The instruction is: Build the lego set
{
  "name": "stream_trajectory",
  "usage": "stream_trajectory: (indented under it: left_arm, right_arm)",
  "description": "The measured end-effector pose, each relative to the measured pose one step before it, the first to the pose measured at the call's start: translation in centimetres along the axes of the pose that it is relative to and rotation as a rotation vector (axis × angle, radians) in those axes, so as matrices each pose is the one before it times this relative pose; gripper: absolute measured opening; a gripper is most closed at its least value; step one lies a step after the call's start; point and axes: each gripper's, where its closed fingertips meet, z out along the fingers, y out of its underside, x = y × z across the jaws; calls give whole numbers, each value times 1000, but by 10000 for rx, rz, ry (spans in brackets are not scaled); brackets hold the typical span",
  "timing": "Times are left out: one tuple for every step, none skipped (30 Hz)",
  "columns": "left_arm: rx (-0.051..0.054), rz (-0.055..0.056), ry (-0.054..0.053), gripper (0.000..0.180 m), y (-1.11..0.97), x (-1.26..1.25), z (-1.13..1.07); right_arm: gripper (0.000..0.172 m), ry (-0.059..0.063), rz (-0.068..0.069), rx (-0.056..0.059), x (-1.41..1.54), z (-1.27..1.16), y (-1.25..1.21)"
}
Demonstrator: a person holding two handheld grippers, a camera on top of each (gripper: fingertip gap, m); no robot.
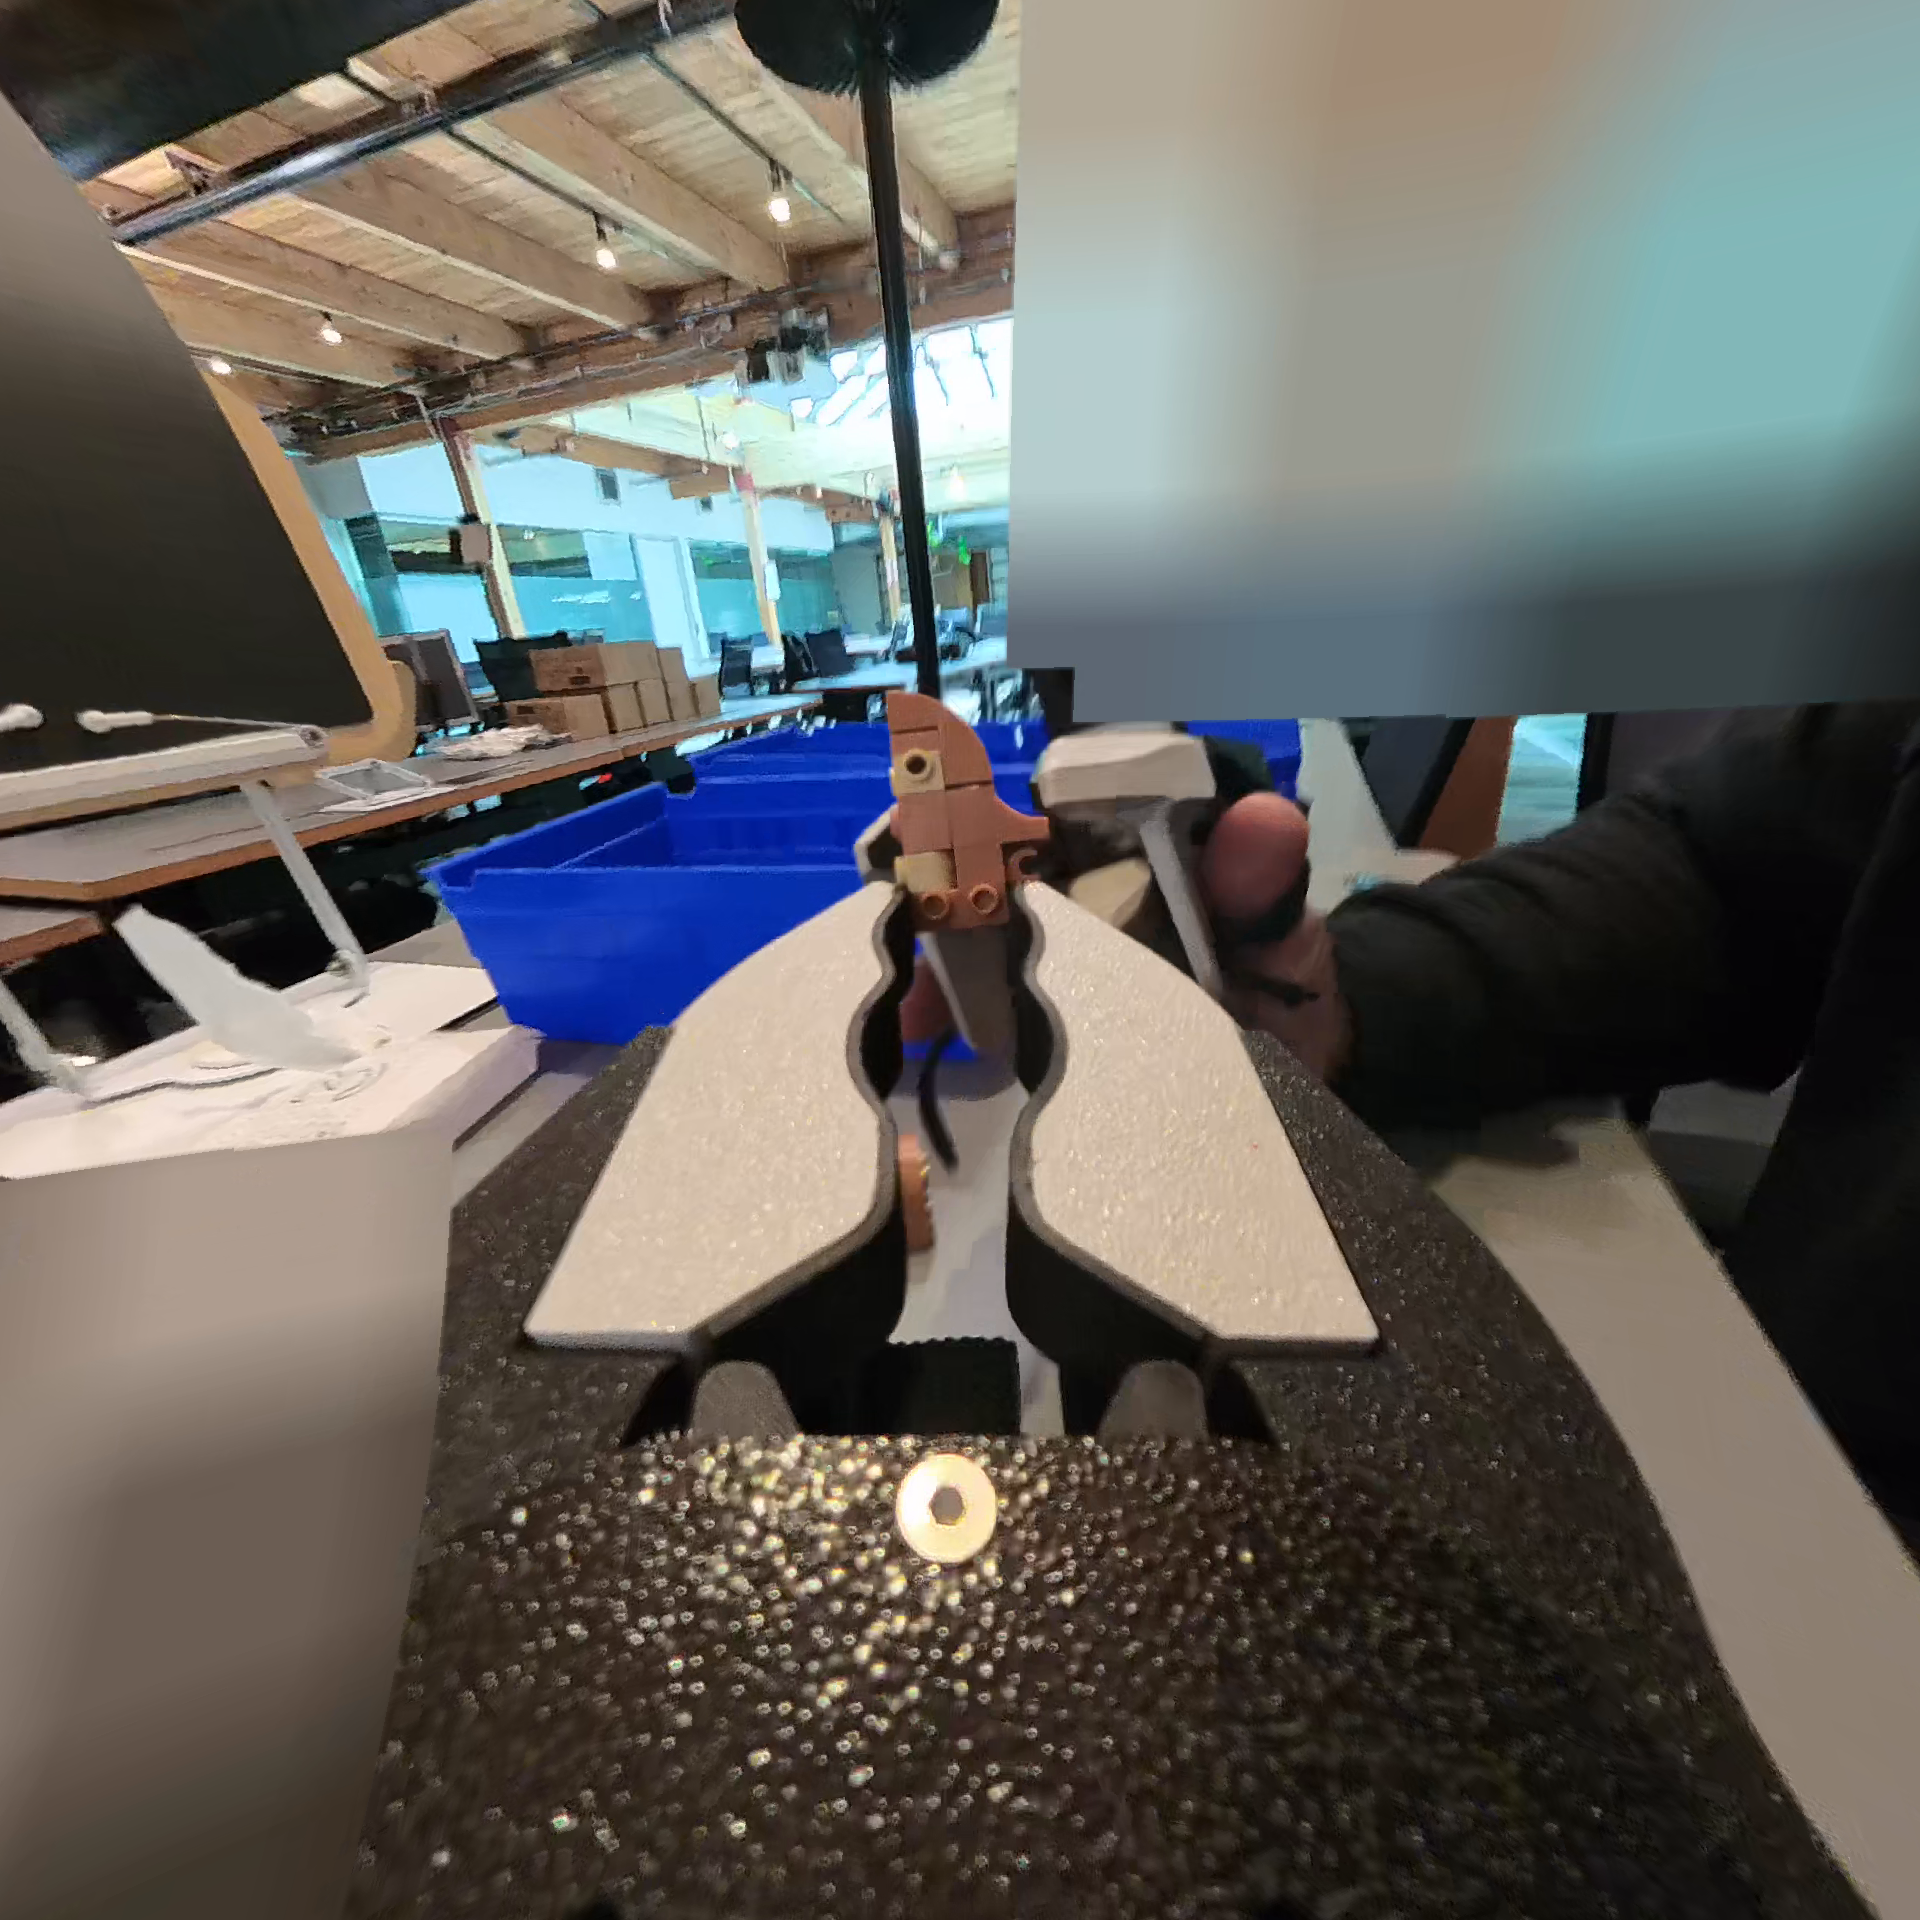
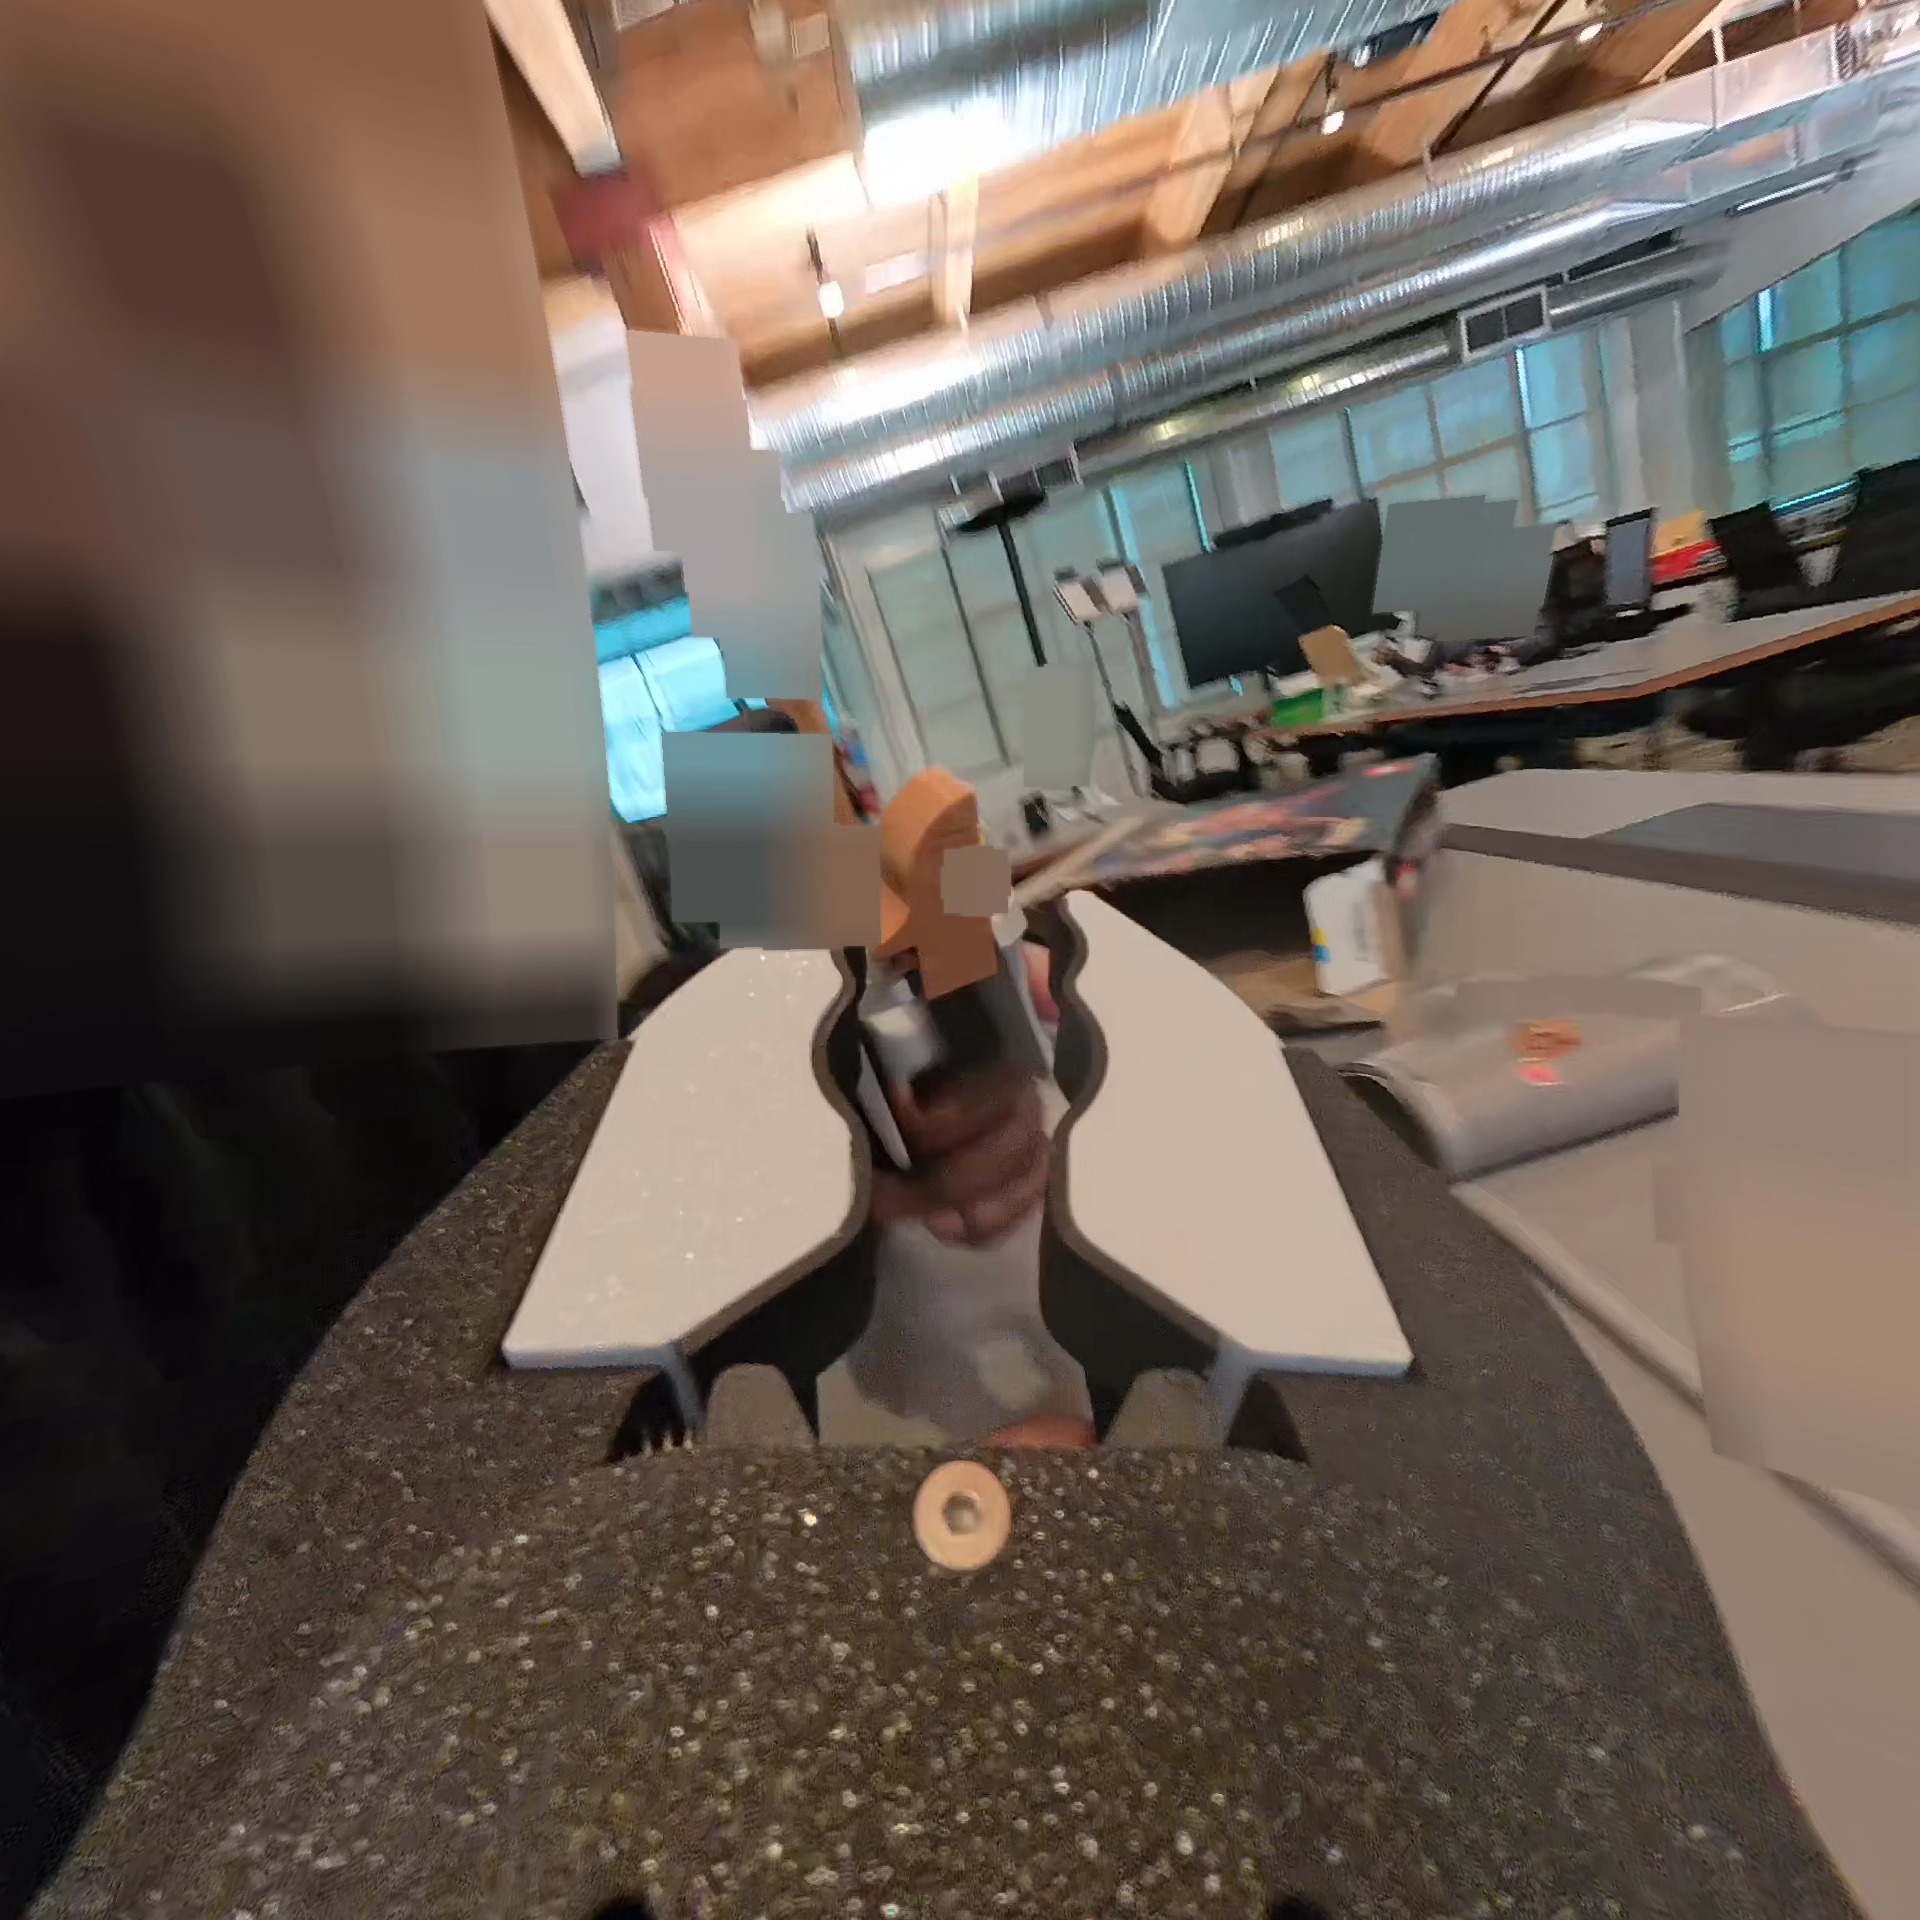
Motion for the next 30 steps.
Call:
stream_trajectory:
  left_arm:
    - [-531,399,-112,16,395,-286,-149]
    - [-643,492,-58,16,584,-229,-110]
    - [-636,508,87,16,671,-12,-72]
    - [-704,467,64,16,855,2,-13]
    - [-668,439,-83,17,877,-159,38]
    - [-514,399,47,16,750,70,83]
    - [-398,299,41,17,623,104,88]
    - [-350,197,59,16,572,154,129]
    - [-311,142,160,16,507,281,145]
    - [-218,137,204,16,365,361,148]
    - [-159,181,176,16,249,358,131]
    - [-166,218,145,16,213,335,132]
    - [-190,221,96,17,215,278,117]
    - [-160,222,67,17,156,236,106]
    - [-145,171,60,17,149,208,87]
    - [-135,124,79,17,137,209,93]
    - [-142,92,51,17,150,141,85]
    - [-122,71,36,17,138,125,81]
    - [-102,34,39,17,123,104,83]
    - [-94,11,70,17,111,150,75]
    - [-87,14,51,17,112,131,76]
    - [-90,33,27,17,100,112,68]
    - [-142,29,28,17,156,104,79]
    - [-129,41,0,17,161,80,50]
    - [-106,38,-20,17,144,31,51]
    - [-51,-7,6,17,88,75,32]
    - [-5,-44,16,17,42,52,25]
    - [8,-49,22,17,22,49,15]
    - [-3,-22,34,17,5,73,4]
    - [-26,5,-20,17,21,9,2]
  right_arm:
    - [32,295,-997,-678,265,-261,228]
    - [32,360,-1113,-743,346,-258,358]
    - [32,284,-1127,-730,244,-219,457]
    - [31,150,-1101,-720,44,-142,584]
    - [30,90,-1046,-679,-58,-76,659]
    - [28,98,-898,-581,-67,-31,642]
    - [27,42,-612,-366,-105,-27,445]
    - [23,-80,-299,-198,-201,-43,318]
    - [22,-169,-151,-195,-292,-7,390]
    - [22,-143,-121,-199,-280,37,460]
    - [22,-142,-140,-211,-305,58,490]
    - [22,-118,-173,-233,-287,69,475]
    - [21,-111,-178,-195,-296,54,409]
    - [20,-86,-134,-161,-254,43,334]
    - [19,-32,-66,-69,-145,31,205]
    - [17,-76,-20,-17,-197,29,124]
    - [14,-90,-27,3,-212,22,70]
    - [13,-40,-44,-25,-147,41,72]
    - [13,-31,-53,-98,-112,65,157]
    - [12,-34,-65,-100,-110,68,166]
    - [12,-21,-45,-68,-106,79,104]
    - [12,-44,-32,-77,-159,93,98]
    - [12,-23,-51,-112,-127,126,147]
    - [12,12,-50,-124,-65,110,174]
    - [12,7,-12,-95,-53,106,136]
    - [12,-16,27,-65,-42,67,78]
    - [12,-14,38,-48,-23,34,55]
    - [12,-34,52,-39,-44,29,19]
    - [12,-32,48,-41,-51,25,27]
    - [12,26,53,-30,21,35,-1]
